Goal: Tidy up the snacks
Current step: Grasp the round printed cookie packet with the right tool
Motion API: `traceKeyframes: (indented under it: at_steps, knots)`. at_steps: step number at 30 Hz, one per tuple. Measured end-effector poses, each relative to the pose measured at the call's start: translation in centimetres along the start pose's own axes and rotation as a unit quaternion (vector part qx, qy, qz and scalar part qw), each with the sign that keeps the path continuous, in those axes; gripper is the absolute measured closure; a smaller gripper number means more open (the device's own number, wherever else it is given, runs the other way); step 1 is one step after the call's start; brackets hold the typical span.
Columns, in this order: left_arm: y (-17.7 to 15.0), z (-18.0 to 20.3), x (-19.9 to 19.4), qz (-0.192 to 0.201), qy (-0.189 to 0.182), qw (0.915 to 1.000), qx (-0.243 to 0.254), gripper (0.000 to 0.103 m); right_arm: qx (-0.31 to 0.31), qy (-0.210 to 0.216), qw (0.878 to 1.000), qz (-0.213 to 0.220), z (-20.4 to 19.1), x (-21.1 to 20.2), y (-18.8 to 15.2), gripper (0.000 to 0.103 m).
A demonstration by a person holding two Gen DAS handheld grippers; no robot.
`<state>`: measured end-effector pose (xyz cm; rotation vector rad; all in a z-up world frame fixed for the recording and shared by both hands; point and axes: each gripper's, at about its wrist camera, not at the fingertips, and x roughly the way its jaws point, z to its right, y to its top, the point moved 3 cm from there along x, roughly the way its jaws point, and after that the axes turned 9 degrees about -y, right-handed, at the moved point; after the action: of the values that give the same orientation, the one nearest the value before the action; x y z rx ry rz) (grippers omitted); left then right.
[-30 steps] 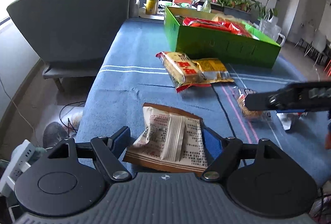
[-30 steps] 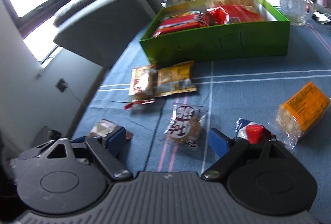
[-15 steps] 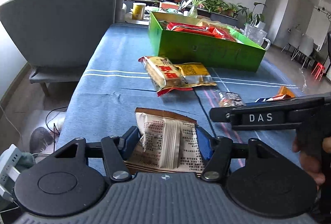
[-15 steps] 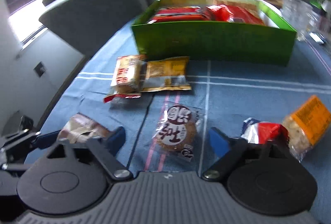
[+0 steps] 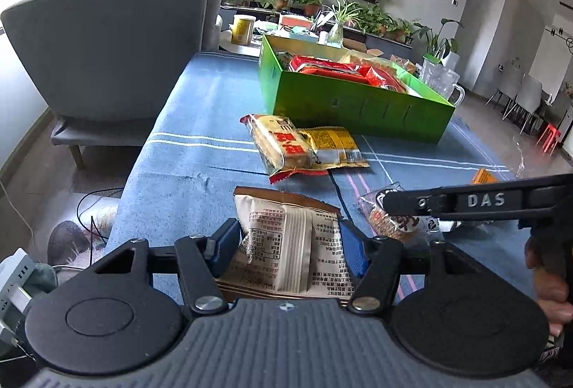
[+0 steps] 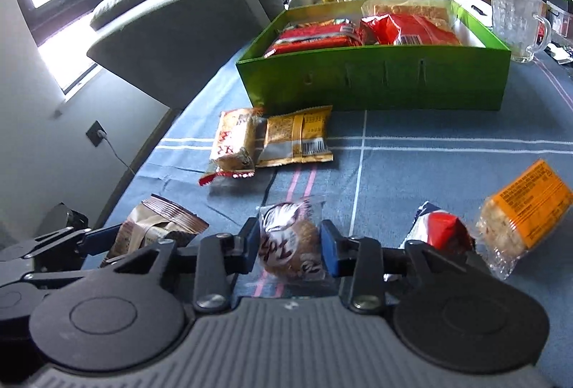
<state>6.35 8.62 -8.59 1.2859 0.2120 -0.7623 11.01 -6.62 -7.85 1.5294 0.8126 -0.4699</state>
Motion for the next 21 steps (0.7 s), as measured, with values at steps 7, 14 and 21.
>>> traceKeyframes:
  at_steps: [7, 14, 21]
  knots:
    - [0.2, 0.4, -0.2, 0.003, -0.001, 1.0, 0.005, 0.046, 0.002, 0.012, 1.0, 0.017, 0.4, -1.1, 0.7, 0.046]
    - [0.3, 0.2, -0.5, 0.008, 0.005, 1.0, 0.002, 0.046, 0.024, 0.022, 0.999, 0.002, 1.3, -0.8, 0.7, 0.045]
    - [0.4, -0.3, -0.7, 0.013, 0.007, 0.9999, -0.006, 0.046, 0.039, 0.02, 0.999, -0.006, 1.8, -0.6, 0.7, 0.029]
